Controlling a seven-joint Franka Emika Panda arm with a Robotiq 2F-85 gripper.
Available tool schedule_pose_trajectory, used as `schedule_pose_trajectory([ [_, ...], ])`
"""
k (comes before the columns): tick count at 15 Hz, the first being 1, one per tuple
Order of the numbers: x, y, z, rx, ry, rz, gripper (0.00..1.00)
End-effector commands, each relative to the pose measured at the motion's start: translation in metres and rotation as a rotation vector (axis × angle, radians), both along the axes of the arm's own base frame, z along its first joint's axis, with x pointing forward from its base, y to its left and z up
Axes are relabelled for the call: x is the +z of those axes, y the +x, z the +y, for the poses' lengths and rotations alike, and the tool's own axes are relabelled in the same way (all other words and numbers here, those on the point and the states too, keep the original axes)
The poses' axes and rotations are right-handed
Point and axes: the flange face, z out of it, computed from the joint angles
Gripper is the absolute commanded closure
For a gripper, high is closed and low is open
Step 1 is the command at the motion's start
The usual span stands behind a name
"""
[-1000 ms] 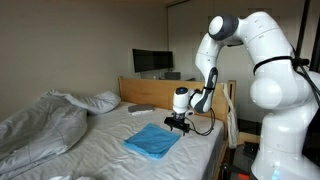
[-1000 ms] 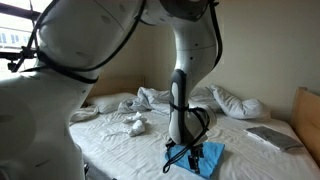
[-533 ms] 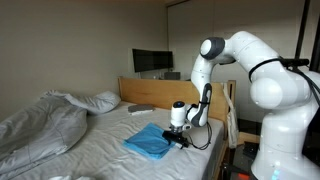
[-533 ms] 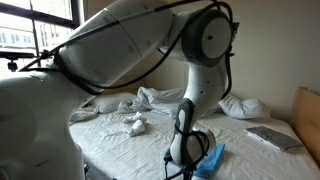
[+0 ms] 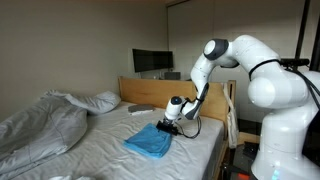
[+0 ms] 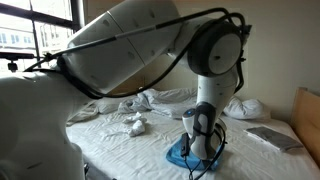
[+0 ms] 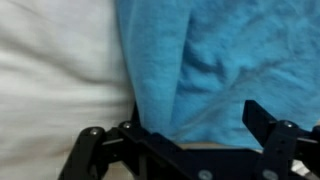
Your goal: Fold the blue cloth
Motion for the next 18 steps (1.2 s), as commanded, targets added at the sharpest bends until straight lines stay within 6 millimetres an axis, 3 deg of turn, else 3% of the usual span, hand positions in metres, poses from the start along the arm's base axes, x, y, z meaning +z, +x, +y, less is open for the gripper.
schedule_pose_trajectory([
  [1,0.004,0.040,-0.025,0.004,0.015,-0.193,0.00],
  [4,0.018,0.042,-0.020,0.018,0.060,-0.342,0.00],
  [7,0.014,0.024,0.001,0.039,0.154,-0.450,0.00],
  [8,0.021,0.039,0.004,0.039,0.209,-0.440,0.00],
  [10,0.018,0.023,0.017,0.031,0.330,-0.423,0.00],
  [11,0.014,0.014,0.015,0.010,0.381,-0.422,0.00],
  [12,0.025,-0.003,0.007,0.006,0.391,-0.417,0.00],
  [18,0.021,-0.043,0.000,-0.109,0.315,-0.348,0.00],
])
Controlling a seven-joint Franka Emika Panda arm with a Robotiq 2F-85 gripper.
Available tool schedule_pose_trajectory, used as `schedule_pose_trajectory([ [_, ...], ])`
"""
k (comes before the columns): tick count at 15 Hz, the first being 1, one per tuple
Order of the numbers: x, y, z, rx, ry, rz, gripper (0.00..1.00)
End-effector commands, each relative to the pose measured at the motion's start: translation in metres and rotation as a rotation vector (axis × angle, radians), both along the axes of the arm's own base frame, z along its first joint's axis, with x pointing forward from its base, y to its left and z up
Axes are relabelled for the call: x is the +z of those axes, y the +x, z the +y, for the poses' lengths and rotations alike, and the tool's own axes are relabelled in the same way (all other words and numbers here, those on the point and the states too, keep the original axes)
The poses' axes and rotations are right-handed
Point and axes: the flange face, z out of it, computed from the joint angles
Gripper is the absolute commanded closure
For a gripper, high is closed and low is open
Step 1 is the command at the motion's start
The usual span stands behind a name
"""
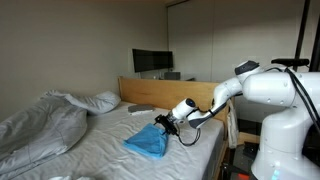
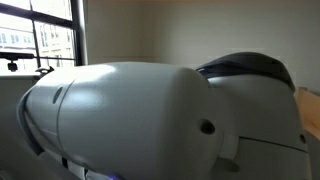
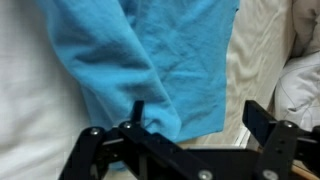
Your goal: Fold the blue cloth
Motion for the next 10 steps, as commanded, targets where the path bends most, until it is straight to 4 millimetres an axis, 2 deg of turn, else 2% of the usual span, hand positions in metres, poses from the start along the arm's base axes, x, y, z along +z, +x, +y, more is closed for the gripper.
schedule_pose_trajectory([
  [1,-0.001,-0.025,0.011,-0.068,-0.023,0.068,0.00],
  [4,-0.031,-0.027,0.026,-0.081,-0.067,0.175,0.00],
  [8,-0.074,-0.013,0.050,-0.004,-0.017,0.379,0.00],
  [10,-0.085,-0.003,0.060,0.011,-0.030,0.491,0.00],
])
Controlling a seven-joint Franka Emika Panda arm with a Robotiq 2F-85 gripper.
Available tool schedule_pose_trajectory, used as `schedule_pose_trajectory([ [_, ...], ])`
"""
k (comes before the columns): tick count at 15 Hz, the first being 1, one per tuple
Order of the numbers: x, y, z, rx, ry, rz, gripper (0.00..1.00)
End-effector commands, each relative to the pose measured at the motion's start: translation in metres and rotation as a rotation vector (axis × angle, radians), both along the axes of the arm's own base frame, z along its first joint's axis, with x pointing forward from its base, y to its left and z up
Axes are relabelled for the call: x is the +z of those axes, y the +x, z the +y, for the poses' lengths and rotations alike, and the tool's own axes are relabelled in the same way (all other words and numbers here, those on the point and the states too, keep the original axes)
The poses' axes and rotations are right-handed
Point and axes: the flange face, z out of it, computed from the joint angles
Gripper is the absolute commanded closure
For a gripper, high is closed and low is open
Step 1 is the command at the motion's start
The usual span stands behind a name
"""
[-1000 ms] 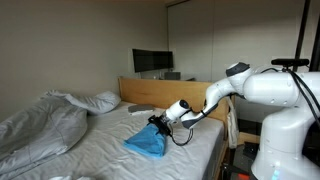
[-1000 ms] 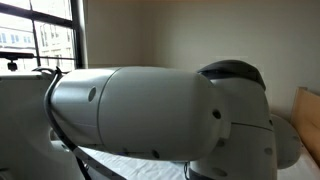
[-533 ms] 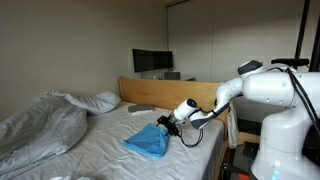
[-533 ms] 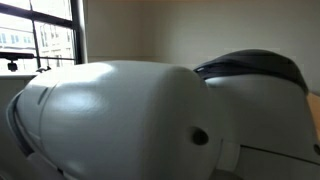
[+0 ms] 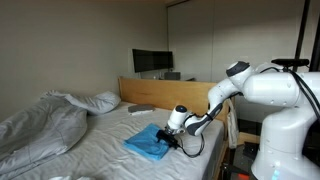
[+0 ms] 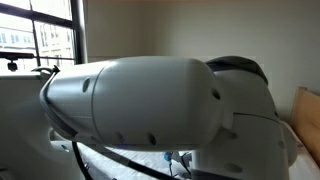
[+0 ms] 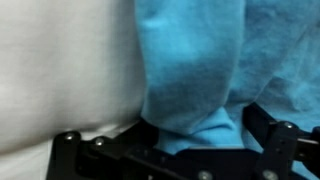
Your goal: Fold the blue cloth
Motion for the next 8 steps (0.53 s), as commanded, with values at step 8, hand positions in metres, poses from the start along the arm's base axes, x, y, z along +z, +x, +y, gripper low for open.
schedule_pose_trajectory([
  [8,0.005,0.052,0.032,-0.061,-0.230,0.283,0.00],
])
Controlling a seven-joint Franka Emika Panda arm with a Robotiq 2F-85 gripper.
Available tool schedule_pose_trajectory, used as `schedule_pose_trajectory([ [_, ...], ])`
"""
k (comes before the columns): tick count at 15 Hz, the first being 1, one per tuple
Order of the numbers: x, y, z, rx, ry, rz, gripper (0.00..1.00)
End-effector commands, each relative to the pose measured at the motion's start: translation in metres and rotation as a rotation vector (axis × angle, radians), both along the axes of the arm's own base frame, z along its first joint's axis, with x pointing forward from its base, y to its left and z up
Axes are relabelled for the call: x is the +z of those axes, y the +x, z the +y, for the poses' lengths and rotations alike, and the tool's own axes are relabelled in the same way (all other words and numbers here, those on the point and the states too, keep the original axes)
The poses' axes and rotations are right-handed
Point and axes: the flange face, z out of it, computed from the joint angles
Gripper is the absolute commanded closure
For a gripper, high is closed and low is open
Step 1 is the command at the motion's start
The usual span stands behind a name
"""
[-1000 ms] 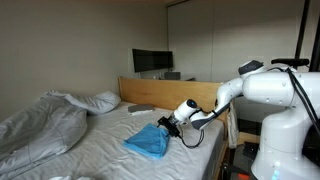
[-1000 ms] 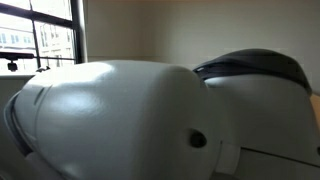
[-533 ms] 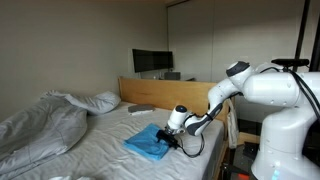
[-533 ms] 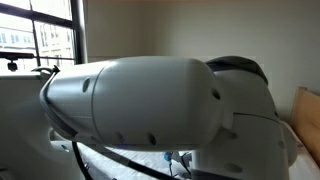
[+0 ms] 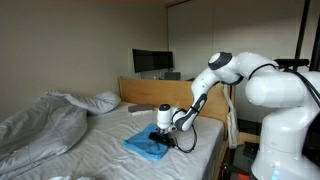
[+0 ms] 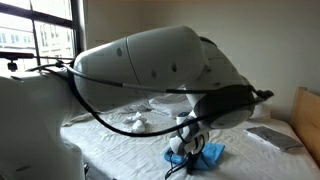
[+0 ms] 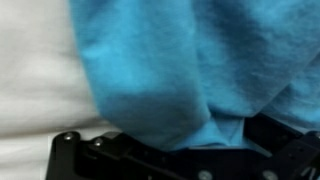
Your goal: Fold the blue cloth
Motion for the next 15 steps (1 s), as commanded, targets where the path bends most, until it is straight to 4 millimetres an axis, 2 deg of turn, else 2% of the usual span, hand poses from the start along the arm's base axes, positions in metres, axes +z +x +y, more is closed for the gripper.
schedule_pose_trajectory([
  [1,0.006,0.010,0.012,-0.030,-0.111,0.049,0.00],
  [9,0.017,0.022,0.058,0.034,-0.306,0.031,0.00],
  [10,0.017,0.023,0.063,0.050,-0.317,0.015,0.25],
  [12,0.014,0.023,0.067,0.068,-0.347,-0.001,0.32],
  [15,0.014,0.022,0.074,0.086,-0.373,-0.029,0.53],
])
